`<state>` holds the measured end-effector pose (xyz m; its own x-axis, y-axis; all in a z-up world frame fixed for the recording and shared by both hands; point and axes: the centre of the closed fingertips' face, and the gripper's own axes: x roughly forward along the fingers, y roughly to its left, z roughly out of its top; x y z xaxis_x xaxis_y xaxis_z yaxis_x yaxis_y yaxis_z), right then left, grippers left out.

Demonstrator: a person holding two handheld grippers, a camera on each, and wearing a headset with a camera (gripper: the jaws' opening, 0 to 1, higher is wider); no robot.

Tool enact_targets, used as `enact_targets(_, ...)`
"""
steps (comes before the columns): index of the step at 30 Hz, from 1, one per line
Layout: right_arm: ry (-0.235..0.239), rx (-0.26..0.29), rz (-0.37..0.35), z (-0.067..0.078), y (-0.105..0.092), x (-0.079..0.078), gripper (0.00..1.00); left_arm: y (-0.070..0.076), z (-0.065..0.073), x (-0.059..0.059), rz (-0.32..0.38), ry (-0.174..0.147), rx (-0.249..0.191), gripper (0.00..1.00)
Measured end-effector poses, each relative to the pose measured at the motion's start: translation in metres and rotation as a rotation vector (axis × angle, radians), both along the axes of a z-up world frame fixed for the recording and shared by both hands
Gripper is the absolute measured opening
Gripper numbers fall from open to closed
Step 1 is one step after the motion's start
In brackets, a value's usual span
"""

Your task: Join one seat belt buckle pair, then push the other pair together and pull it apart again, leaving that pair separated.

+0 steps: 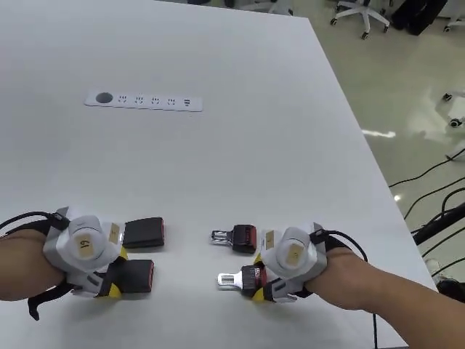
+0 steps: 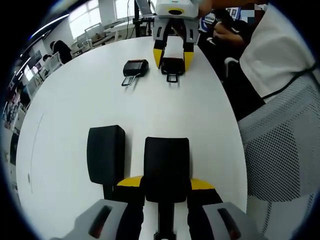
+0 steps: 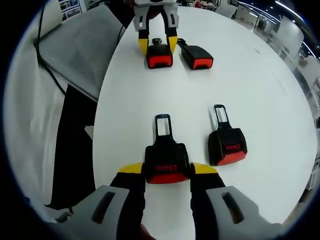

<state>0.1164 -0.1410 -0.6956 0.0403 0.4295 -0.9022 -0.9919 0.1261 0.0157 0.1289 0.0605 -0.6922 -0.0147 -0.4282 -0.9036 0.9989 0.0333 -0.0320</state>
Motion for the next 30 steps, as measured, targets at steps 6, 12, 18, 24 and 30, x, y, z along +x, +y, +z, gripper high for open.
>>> enact_targets(6, -0.002, 0.025, 0.004, 0.002, 0.025, -0.001, 0.33, 0.000, -0.001, 0.000, 0.000, -0.002, 0.014, 0.34)
enact_targets(12, -0.004, 0.054, -0.009, 0.003, 0.051, 0.000, 0.33, -0.001, 0.001, -0.001, 0.001, -0.003, 0.020, 0.34)
enact_targets(18, -0.008, 0.069, -0.005, 0.004, 0.074, 0.002, 0.33, -0.001, 0.001, 0.000, 0.004, -0.003, 0.021, 0.34)
enact_targets(24, -0.016, 0.070, -0.012, 0.005, 0.088, 0.008, 0.33, -0.001, 0.002, -0.001, 0.006, -0.002, 0.017, 0.34)
enact_targets(30, -0.019, 0.077, -0.017, 0.003, 0.099, 0.014, 0.33, -0.002, 0.002, 0.000, 0.013, -0.001, 0.016, 0.34)
